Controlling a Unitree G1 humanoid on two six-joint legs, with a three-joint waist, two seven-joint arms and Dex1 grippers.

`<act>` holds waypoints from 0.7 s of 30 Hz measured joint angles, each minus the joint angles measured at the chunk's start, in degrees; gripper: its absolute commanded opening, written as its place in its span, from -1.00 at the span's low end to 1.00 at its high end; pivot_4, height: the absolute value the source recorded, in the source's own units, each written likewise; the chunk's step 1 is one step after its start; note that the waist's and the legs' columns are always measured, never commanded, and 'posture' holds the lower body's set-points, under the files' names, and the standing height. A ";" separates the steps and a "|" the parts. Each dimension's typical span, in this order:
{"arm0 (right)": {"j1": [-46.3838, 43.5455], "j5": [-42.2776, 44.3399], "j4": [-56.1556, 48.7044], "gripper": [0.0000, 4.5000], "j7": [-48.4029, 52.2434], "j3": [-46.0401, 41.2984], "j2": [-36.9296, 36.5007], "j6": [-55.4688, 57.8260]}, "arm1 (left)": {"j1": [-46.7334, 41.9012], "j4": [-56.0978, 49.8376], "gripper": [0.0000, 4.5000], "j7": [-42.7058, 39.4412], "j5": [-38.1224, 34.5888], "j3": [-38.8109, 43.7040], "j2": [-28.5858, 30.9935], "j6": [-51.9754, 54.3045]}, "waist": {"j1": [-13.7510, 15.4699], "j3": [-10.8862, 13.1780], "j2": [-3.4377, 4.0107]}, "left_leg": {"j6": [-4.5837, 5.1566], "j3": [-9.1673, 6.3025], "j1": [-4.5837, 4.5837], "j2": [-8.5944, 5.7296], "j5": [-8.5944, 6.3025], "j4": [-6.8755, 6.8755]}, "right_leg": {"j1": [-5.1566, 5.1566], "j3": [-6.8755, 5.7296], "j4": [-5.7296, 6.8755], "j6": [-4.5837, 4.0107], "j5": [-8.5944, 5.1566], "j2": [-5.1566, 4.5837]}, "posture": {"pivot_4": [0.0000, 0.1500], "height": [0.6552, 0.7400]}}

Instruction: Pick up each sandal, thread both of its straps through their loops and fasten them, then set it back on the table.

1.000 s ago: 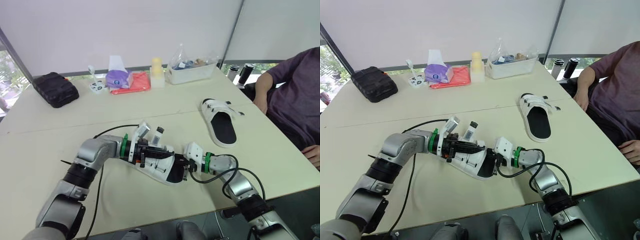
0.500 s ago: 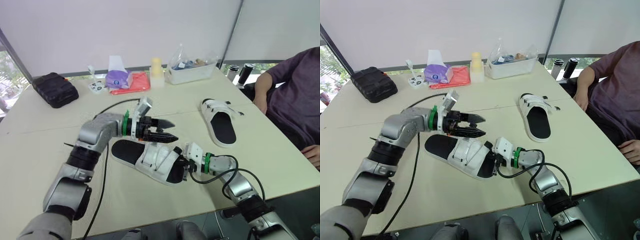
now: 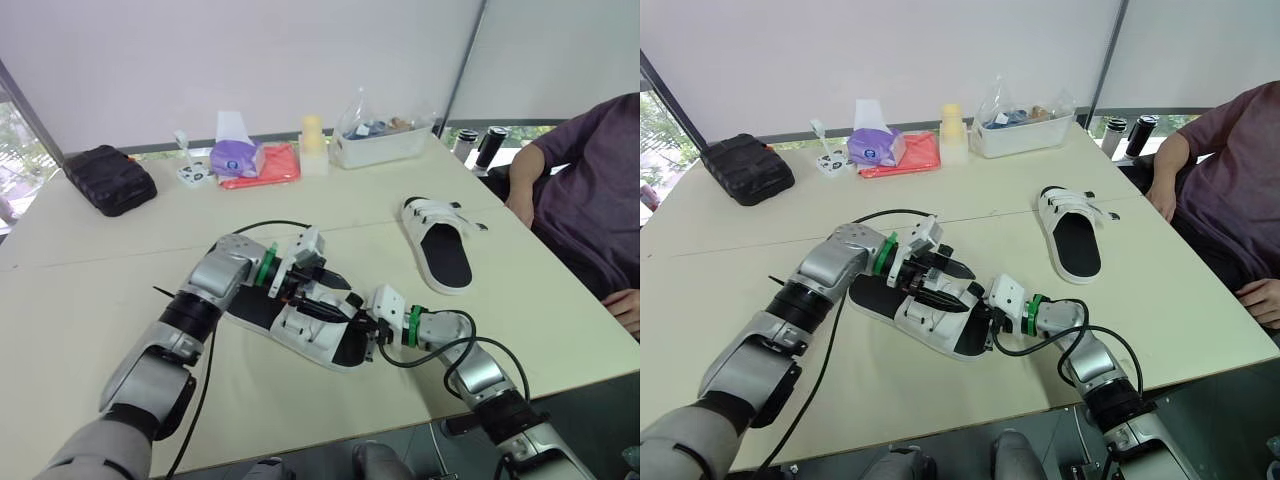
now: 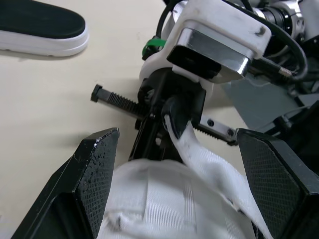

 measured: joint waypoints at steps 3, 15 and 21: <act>0.21 0.00 -0.24 -1.00 -0.21 0.01 0.00 0.01 | -0.65 1.07 -0.29 -0.19 0.11 0.34 -1.59 0.52 | -0.03 0.00 0.00 | 0.00 -0.01 0.00 0.00 0.00 -0.01 | 0.00 0.00 0.00 0.01 -0.01 0.00 | 1.00 1.00; 0.49 0.00 -0.53 -1.00 -0.74 -0.05 0.00 0.02 | -1.37 -2.69 -0.99 -1.41 -5.50 6.19 -2.15 10.47 | -0.04 0.02 -0.01 | 0.00 -0.02 -0.01 0.00 0.00 0.00 | -0.01 0.00 0.00 0.02 -0.01 0.01 | 1.00 1.00; 0.39 0.00 -0.59 -1.00 -1.06 -0.07 0.01 0.02 | -1.59 -3.16 -0.99 1.36 -5.54 7.56 -1.46 11.82 | 0.02 0.02 -0.01 | -0.01 -0.02 0.00 -0.01 0.00 0.01 | 0.00 0.00 0.00 -0.01 0.01 0.00 | 1.00 1.00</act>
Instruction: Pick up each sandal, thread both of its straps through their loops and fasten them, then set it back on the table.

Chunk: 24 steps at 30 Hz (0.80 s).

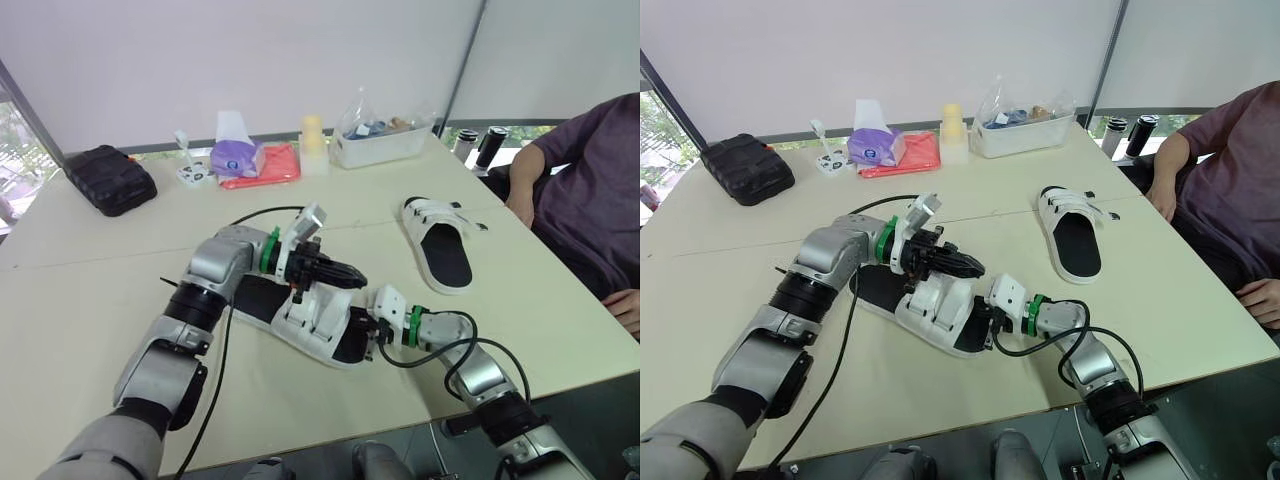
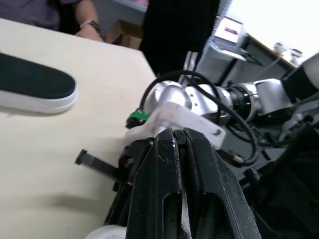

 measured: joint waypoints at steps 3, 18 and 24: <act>0.13 0.00 0.00 -1.00 -0.02 0.04 0.00 0.00 | 0.22 1.93 -0.99 1.19 1.48 -0.07 -0.23 -2.23 | 0.09 0.00 0.00 | 0.00 0.00 -0.01 0.00 0.00 0.00 | 0.00 0.00 0.00 -0.06 0.04 -0.01 | 1.00 1.00; 1.24 -0.03 -0.84 -1.00 -1.13 0.01 -0.02 0.05 | -1.91 16.62 -0.99 4.97 14.05 -3.28 -3.92 -24.35 | 0.56 -0.02 -0.01 | 0.00 0.03 0.03 -0.02 0.00 0.02 | 0.05 0.00 0.00 0.03 0.00 -0.02 | 1.00 1.00; 1.60 -0.22 -0.83 -1.00 -1.64 -0.03 -0.07 0.15 | -2.34 18.59 -0.99 5.85 18.71 -6.14 -3.89 -34.88 | 1.05 -0.22 -0.03 | 0.01 0.03 0.12 0.01 0.00 0.02 | 0.16 0.00 0.00 0.05 -0.01 -0.01 | 1.00 1.00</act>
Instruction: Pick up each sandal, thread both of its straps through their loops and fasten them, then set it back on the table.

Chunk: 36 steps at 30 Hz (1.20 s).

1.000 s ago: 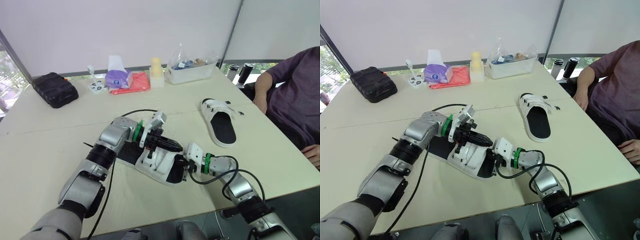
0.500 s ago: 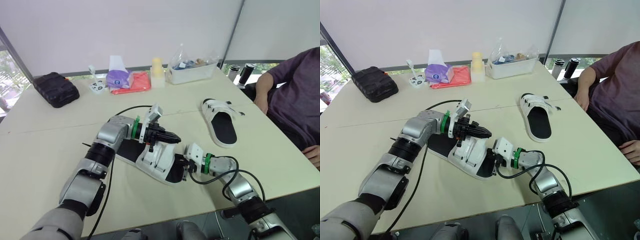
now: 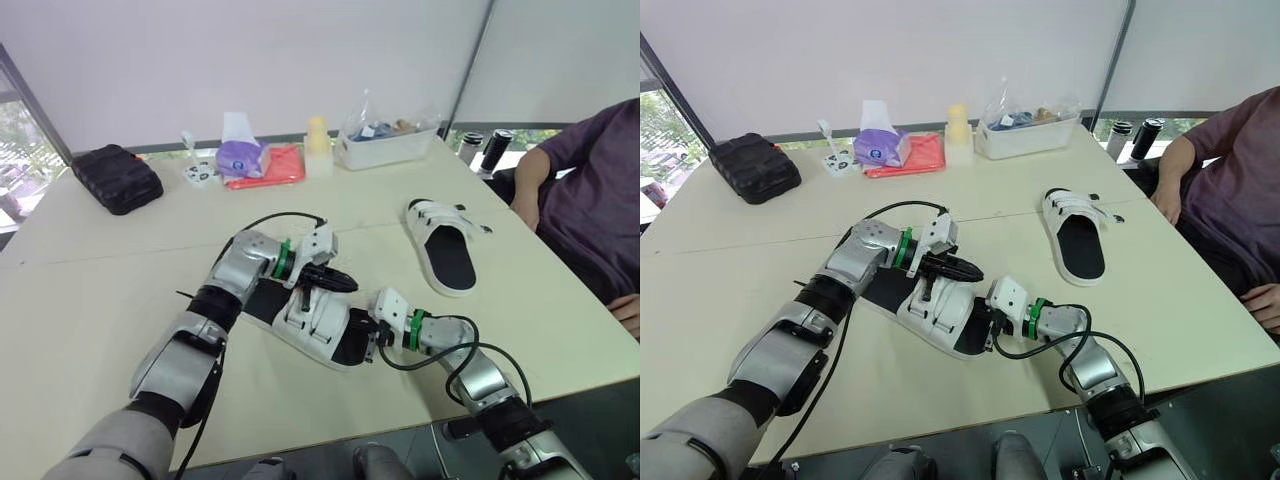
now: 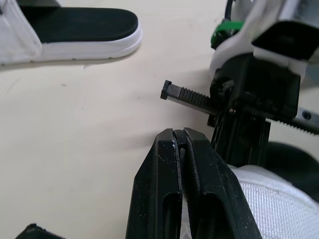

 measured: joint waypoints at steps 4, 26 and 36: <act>0.08 -0.38 0.02 -1.00 -0.11 0.00 0.01 0.26 | -0.06 0.47 -0.99 1.60 3.31 -2.20 0.21 -5.54 | 0.09 -0.25 -0.04 | 0.00 0.00 0.09 0.00 0.00 0.00 | 0.11 0.00 0.00 0.01 -0.01 0.00 | 1.00 1.00; 1.66 -0.39 -5.52 -1.00 -1.63 -1.43 -1.24 3.09 | 0.75 -18.58 0.99 4.22 -18.22 17.85 4.69 35.66 | 0.05 0.57 0.03 | 0.28 -0.13 0.27 -0.04 -0.20 -0.01 | 0.31 -0.03 -0.01 0.27 -0.32 -0.03 | 1.00 1.00; 11.26 3.16 -28.71 -1.00 -2.45 -10.58 -12.14 19.30 | 16.13 -26.90 0.99 1.76 -21.59 18.02 21.10 44.41 | 0.76 0.81 0.13 | -0.49 -0.10 -1.33 -0.16 -0.07 0.22 | -1.32 -0.02 0.16 -0.10 -0.07 -0.17 | 1.00 1.00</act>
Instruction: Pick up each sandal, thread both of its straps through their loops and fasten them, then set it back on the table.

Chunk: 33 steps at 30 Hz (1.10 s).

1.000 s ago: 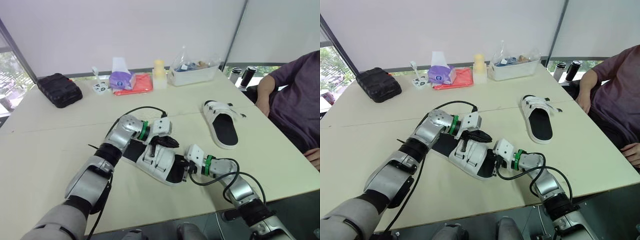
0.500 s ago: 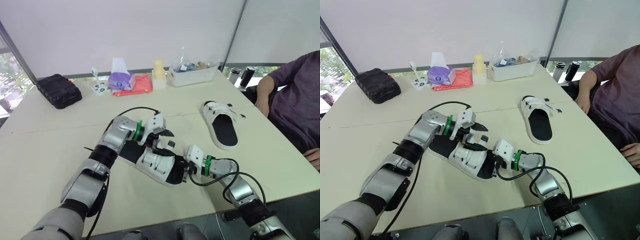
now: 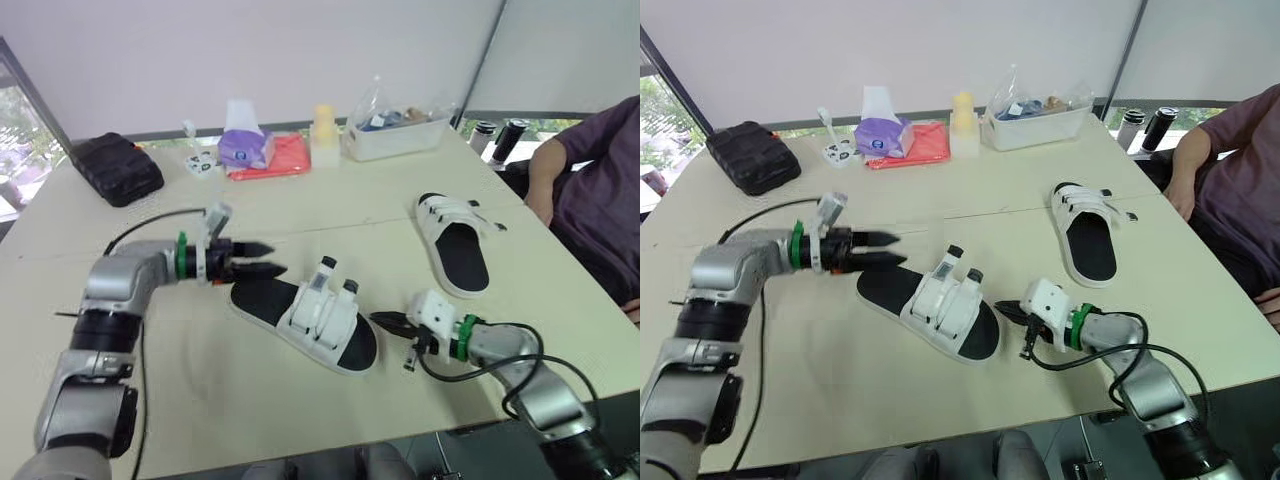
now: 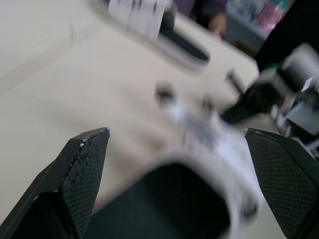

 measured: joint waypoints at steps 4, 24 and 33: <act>1.35 2.88 -8.41 -1.00 -0.31 -5.44 -3.28 3.83 | 1.30 -0.93 0.99 -2.75 -0.18 -2.08 1.86 0.12 | 0.65 0.06 -0.01 | 0.30 0.05 0.01 -0.05 -0.17 -0.01 | 0.05 -0.08 -0.06 0.01 -0.01 -0.16 | 1.00 1.00; 8.68 1.85 -14.98 -1.00 -6.94 -12.54 -6.05 7.60 | -8.98 13.39 0.99 -14.99 -0.14 -14.33 -5.88 5.63 | 0.94 0.12 -0.07 | 0.19 0.14 0.04 -0.09 -0.10 0.03 | 0.09 -0.10 -0.05 0.02 -0.01 -0.16 | 1.00 1.00; 10.90 1.07 -16.26 -1.00 -9.46 -12.66 -4.92 7.59 | -10.47 14.49 0.45 -16.93 0.60 -17.46 -9.79 6.55 | 1.00 0.12 -0.08 | 0.25 0.13 0.04 -0.09 -0.13 0.10 | 0.12 -0.10 -0.02 0.02 -0.01 -0.15 | 1.00 1.00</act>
